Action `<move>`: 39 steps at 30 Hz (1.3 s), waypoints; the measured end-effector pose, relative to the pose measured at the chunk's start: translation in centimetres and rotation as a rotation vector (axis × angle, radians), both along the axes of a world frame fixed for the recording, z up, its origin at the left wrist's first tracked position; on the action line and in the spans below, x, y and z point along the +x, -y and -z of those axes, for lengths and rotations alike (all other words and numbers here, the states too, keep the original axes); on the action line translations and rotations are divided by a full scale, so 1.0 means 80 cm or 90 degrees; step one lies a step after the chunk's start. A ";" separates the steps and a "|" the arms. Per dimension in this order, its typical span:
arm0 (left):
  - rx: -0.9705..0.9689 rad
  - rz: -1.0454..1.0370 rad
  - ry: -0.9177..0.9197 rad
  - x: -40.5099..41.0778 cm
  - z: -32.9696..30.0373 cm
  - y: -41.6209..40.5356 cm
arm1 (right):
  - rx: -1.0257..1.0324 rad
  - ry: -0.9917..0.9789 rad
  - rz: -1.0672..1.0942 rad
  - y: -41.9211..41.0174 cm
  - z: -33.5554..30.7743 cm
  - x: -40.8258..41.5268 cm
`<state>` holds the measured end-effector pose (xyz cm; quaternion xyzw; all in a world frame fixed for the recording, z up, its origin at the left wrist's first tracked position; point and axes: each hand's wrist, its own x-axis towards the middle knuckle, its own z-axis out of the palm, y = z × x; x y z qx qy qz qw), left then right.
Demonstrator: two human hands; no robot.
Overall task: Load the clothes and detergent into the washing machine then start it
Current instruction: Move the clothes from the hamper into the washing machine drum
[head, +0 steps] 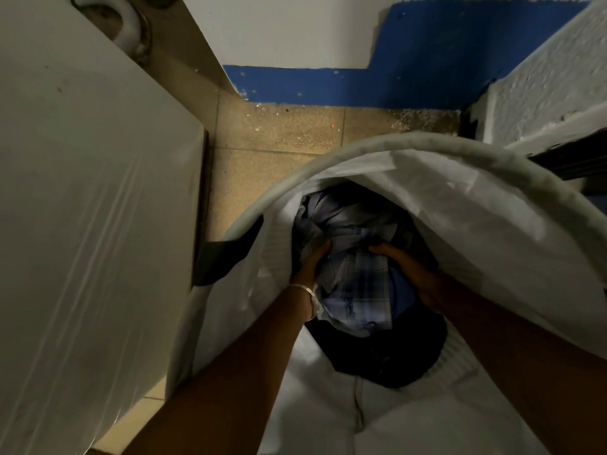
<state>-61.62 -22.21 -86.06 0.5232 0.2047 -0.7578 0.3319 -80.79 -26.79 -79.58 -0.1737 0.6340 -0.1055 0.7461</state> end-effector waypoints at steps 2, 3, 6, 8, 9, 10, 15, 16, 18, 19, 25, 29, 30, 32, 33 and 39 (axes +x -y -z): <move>0.006 0.018 0.028 0.001 -0.003 0.003 | 0.011 0.017 -0.010 0.003 -0.002 0.001; -0.025 0.008 -0.019 0.006 -0.016 0.007 | 0.019 0.024 -0.007 0.003 -0.003 0.002; -0.031 0.139 0.109 0.006 -0.020 0.002 | 0.037 0.019 -0.003 0.001 -0.003 0.003; -0.058 0.113 0.094 0.011 -0.013 -0.005 | 0.053 0.014 -0.001 -0.001 -0.001 0.000; -0.076 0.085 0.056 0.011 -0.011 -0.003 | 0.056 0.010 0.001 0.000 -0.001 -0.001; -0.083 0.061 0.042 0.010 -0.010 0.000 | 0.056 0.012 0.005 0.001 -0.001 -0.003; -0.070 0.035 -0.015 0.013 -0.025 0.004 | 0.055 0.034 0.011 0.000 -0.001 -0.003; -0.075 0.043 -0.034 0.015 -0.030 0.002 | 0.048 0.045 0.023 -0.001 -0.002 -0.002; -0.082 0.084 -0.019 0.016 -0.042 0.000 | 0.049 0.057 0.041 -0.004 -0.007 0.000; -0.069 0.103 -0.020 0.015 -0.052 0.001 | 0.052 0.064 0.049 -0.004 -0.014 0.002; 0.002 -0.036 -0.124 0.020 -0.110 -0.011 | 0.031 0.072 0.065 -0.006 -0.072 0.008; -0.026 0.032 -0.060 0.020 -0.177 -0.011 | -0.005 0.069 0.046 -0.012 -0.131 0.015; -0.023 0.061 -0.018 0.022 -0.194 -0.010 | -0.033 0.065 0.045 -0.013 -0.144 0.018; -0.024 0.079 0.009 0.027 -0.223 -0.014 | -0.104 0.039 0.048 -0.017 -0.172 0.022; -0.020 0.061 -0.007 0.030 -0.232 -0.015 | -0.123 0.034 0.050 -0.021 -0.185 0.023; 0.030 0.060 0.073 0.044 -0.318 -0.024 | -0.047 0.059 0.022 -0.034 -0.275 0.041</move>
